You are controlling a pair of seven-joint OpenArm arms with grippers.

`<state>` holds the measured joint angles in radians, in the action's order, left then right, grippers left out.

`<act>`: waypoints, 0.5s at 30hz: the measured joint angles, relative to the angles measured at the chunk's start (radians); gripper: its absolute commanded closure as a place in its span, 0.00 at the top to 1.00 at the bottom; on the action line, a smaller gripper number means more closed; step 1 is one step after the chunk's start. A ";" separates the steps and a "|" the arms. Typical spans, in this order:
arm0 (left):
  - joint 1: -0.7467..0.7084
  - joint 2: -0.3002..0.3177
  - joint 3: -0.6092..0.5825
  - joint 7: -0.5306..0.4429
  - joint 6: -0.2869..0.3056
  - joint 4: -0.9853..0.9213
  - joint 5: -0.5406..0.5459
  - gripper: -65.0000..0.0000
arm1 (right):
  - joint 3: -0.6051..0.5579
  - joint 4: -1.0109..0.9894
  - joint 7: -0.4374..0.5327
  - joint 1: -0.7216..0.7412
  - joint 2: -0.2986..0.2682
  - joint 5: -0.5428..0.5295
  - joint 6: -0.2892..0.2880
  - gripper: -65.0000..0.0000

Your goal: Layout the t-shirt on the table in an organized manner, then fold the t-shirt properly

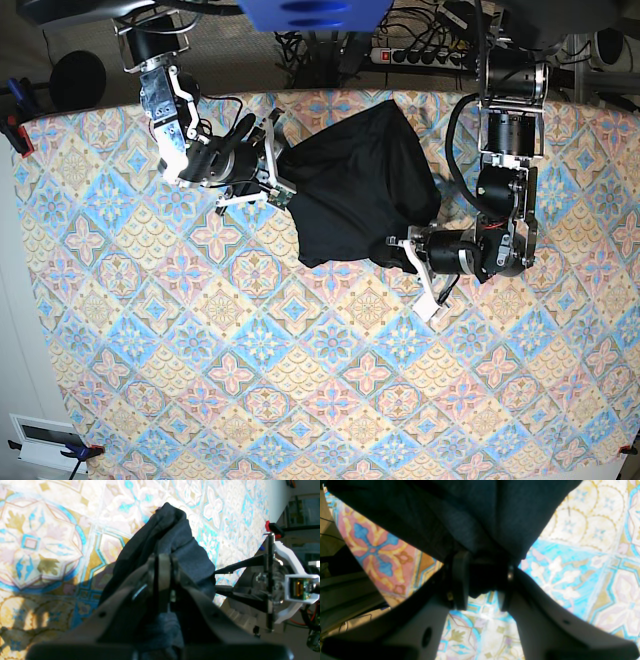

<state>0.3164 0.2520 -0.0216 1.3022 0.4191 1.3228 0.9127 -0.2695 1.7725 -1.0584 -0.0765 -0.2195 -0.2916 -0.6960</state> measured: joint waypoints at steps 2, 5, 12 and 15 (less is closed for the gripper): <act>0.000 0.002 0.000 0.000 0.000 0.000 -0.044 0.00 | 0.000 -0.015 0.000 0.001 0.000 0.000 0.000 0.27; 0.000 0.020 -0.006 0.000 0.000 0.000 -0.076 0.00 | 0.000 -0.023 0.000 -0.001 0.000 0.000 0.000 0.27; 0.000 0.063 0.004 0.000 -0.003 0.000 -0.098 0.29 | 0.000 0.036 -0.004 -0.006 0.000 0.000 0.000 0.27; -0.001 0.058 0.027 0.000 -0.003 0.001 -0.040 0.44 | 0.000 0.037 -0.004 -0.006 0.000 0.000 0.000 0.27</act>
<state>0.3153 0.3099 0.0051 1.3025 0.4160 1.3235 0.8730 -0.2695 1.8095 -1.0626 -0.0830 -0.2199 -0.2913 -0.6960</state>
